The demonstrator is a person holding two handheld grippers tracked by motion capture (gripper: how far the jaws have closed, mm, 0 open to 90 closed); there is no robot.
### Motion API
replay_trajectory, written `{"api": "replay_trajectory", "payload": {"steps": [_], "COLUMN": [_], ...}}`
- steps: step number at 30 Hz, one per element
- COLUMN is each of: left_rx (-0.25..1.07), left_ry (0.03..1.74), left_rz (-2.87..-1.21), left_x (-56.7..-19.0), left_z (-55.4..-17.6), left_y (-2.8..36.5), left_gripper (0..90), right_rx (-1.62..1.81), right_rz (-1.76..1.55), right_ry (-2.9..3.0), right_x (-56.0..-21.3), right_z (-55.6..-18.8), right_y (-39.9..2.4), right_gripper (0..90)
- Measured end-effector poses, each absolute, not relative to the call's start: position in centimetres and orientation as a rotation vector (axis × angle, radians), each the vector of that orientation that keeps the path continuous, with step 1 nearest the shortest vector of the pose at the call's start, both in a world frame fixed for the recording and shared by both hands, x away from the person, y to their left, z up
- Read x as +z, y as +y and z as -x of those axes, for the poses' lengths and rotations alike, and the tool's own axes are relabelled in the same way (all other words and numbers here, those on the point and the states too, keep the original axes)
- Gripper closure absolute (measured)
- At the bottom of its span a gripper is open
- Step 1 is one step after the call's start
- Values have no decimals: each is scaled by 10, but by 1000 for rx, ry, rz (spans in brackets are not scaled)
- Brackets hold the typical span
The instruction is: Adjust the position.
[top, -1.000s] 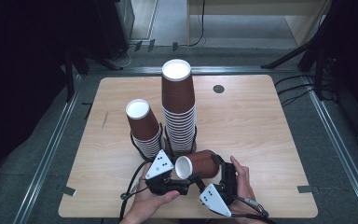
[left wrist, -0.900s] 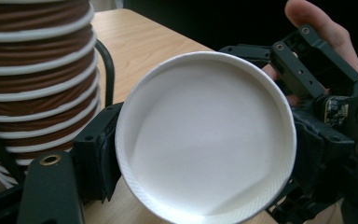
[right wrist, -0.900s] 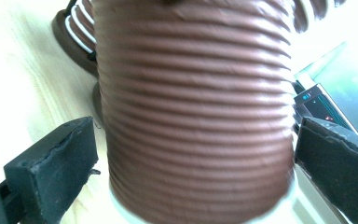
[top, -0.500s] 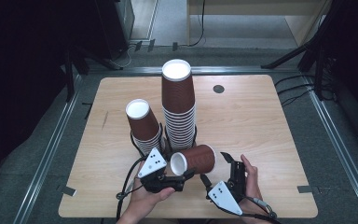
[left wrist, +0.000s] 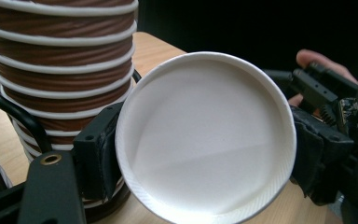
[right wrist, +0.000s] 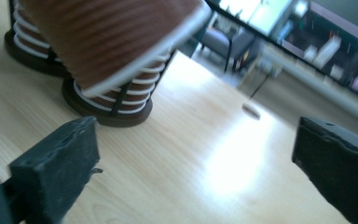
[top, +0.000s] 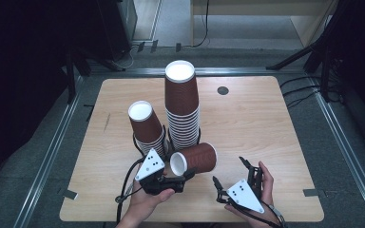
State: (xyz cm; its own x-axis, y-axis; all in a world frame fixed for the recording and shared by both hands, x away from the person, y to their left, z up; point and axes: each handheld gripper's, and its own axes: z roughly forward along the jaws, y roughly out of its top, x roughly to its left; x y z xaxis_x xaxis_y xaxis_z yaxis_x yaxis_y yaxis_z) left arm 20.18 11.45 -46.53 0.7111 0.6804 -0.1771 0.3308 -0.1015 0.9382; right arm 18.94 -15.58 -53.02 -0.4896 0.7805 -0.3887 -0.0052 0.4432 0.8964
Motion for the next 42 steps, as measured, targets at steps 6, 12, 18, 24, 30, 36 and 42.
{"api": "replay_trajectory", "payload": {"steps": [6,12,18,24,30,36,42], "left_rx": [375,379,366,364,364,373,385], "left_ry": [801,795,778,768,759,740,724], "left_rz": [-1682,-1676,-1674,-1676,-1659,-1648,-1631], "left_x": [-465,-466,-465,-467,-467,-469,-470], "left_z": [-203,-206,-206,-208,-212,-216,-218], "left_y": [111,109,104,99,95,87,81], "left_gripper": [227,227,227,227,227,227,228], "right_rx": [1321,1444,1642,1846,1944,2006,2108], "right_rz": [-954,-1070,-1276,-1428,-1574,-1680,-1913], "right_ry": [1755,1717,1642,1565,1485,1457,1365], "right_x": [-527,-521,-513,-507,-507,-504,-502], "right_z": [-195,-190,-185,-180,-179,-178,-180], "right_y": [-166,-166,-173,-178,-175,-175,-179], "right_gripper": [58,62,112,154,133,44,0]}}
